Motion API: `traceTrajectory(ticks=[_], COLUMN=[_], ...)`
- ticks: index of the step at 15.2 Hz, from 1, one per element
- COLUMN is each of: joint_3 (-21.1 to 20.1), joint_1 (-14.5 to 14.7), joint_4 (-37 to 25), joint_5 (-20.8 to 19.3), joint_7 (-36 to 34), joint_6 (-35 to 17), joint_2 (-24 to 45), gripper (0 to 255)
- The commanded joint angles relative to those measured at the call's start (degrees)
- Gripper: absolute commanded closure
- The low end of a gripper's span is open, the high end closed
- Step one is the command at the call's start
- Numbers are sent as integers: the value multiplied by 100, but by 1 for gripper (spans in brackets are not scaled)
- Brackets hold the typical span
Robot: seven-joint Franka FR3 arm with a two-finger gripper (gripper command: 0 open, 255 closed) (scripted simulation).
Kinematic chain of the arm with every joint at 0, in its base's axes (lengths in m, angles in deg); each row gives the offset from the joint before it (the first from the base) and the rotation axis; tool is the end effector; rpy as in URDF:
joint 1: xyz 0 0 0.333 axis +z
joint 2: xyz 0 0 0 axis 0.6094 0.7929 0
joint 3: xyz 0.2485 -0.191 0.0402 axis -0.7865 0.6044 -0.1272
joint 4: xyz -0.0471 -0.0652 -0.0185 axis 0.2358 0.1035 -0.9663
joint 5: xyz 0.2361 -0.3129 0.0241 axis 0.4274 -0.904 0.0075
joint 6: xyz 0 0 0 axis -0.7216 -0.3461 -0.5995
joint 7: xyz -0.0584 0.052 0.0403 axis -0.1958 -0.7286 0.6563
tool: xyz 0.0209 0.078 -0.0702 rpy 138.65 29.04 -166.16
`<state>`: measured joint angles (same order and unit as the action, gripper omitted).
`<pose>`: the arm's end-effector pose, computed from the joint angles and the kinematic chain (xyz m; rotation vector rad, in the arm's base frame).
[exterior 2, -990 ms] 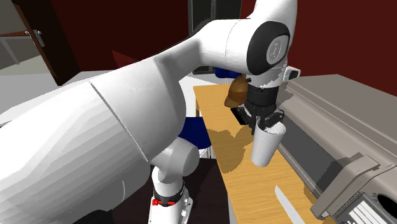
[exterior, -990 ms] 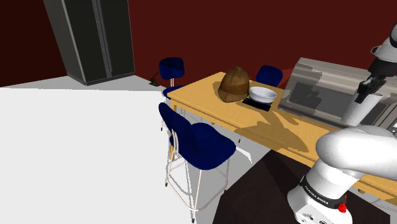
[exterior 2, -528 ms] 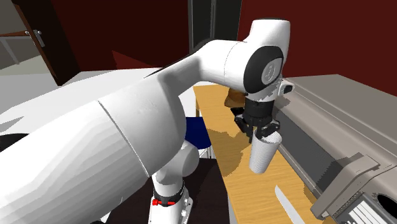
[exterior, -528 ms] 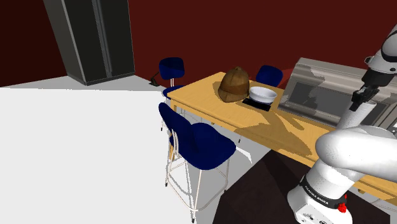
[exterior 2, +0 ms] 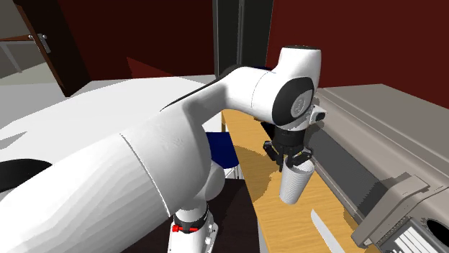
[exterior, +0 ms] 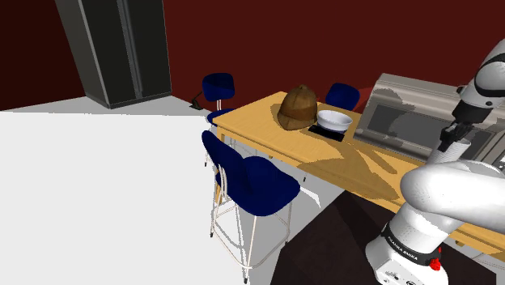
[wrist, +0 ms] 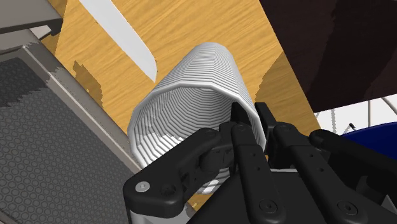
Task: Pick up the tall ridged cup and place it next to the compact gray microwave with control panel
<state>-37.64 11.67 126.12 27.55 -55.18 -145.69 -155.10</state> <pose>0.0394 -0.2838 0.4742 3.0091 -0.5251 0.0444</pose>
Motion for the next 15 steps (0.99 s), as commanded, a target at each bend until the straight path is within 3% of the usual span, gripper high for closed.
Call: traceTrajectory(ticks=[1,15], joint_3=[99,992], joint_1=[-34,-335], joint_4=[131,991], joint_5=[-95,-957], joint_7=[-18,-117], joint_6=[-113,-962], joint_2=[-20,-8], gripper=[255,255])
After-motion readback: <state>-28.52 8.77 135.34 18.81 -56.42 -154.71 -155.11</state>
